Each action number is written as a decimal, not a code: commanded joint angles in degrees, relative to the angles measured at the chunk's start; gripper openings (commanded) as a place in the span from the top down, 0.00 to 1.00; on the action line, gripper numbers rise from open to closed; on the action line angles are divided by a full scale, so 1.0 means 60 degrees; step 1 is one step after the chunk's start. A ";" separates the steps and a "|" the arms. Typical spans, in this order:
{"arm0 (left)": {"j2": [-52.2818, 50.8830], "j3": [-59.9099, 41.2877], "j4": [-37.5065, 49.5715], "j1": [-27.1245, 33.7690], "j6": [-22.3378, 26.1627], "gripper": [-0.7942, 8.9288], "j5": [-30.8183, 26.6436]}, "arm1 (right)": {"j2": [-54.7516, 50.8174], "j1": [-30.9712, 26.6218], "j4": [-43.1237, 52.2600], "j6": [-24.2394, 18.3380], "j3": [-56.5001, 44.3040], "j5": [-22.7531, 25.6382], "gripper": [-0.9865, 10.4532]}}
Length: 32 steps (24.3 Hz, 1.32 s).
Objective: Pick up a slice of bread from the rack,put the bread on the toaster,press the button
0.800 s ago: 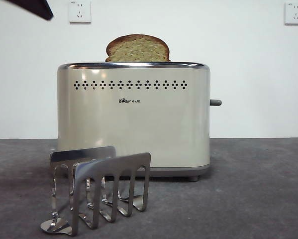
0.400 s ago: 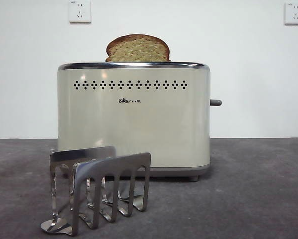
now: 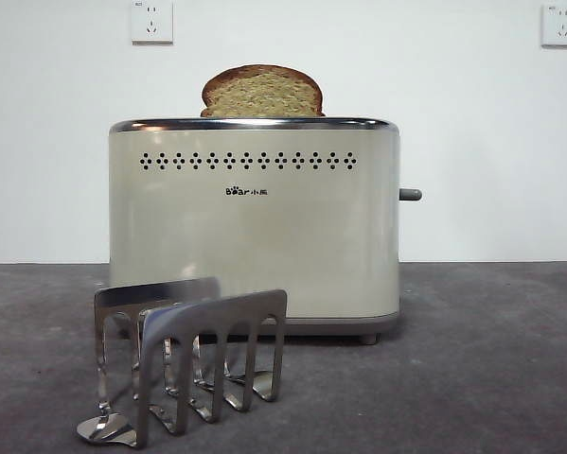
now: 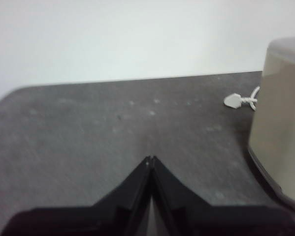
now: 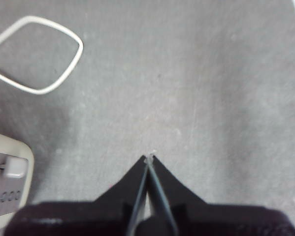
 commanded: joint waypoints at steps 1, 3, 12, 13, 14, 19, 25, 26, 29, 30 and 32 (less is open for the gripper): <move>-0.0277 -0.0127 -0.0962 0.0033 -0.0539 0.92 0.0036 | 0.0291 0.0000 -0.0186 -0.0033 -0.0018 0.0033 0.91; -0.0586 -0.0127 -0.1315 0.0033 0.0007 0.92 0.0033 | 0.0470 0.0000 -0.0149 -0.0033 -0.0018 0.0029 0.91; -0.0550 -0.0127 -0.1224 0.0029 0.0182 0.92 0.0033 | 0.0554 0.0000 0.0055 -0.0033 -0.0018 0.0033 0.91; -0.0492 -0.0127 -0.1220 0.0029 0.0182 0.92 0.0036 | 0.0554 0.0000 0.0058 -0.0033 -0.0018 0.0029 0.91; -0.0444 -0.0127 -0.1224 0.0029 0.0182 0.92 0.0036 | 0.0554 0.0000 0.0058 -0.0033 -0.0018 0.0029 0.91; -0.0175 -0.0127 -0.1224 0.0029 0.0182 0.92 0.0036 | 0.0554 0.0000 0.0058 -0.0033 -0.0022 0.0029 0.91; 0.0029 -0.0127 -0.1224 0.0029 0.0182 0.92 0.0036 | 0.0382 0.0025 0.0248 -0.0721 -0.0033 0.0729 0.91; 0.0051 -0.0127 -0.1224 0.0029 0.0182 0.92 0.0040 | 0.0175 0.0157 0.0226 -0.1253 -0.0036 0.1042 0.91; 0.0055 -0.0127 -0.1224 0.0029 0.0182 0.92 0.0036 | -0.0590 0.0568 0.0259 -0.1337 -0.0066 0.1209 0.91; 0.0066 -0.0127 -0.1224 0.0029 0.0182 0.92 0.0036 | -0.0874 0.0696 0.0251 -0.1326 -0.0113 0.1206 0.91; 0.0069 -0.0127 -0.1224 0.0029 0.0182 0.92 0.0036 | -0.1537 0.0798 0.0448 -0.1446 -0.0576 0.1209 0.91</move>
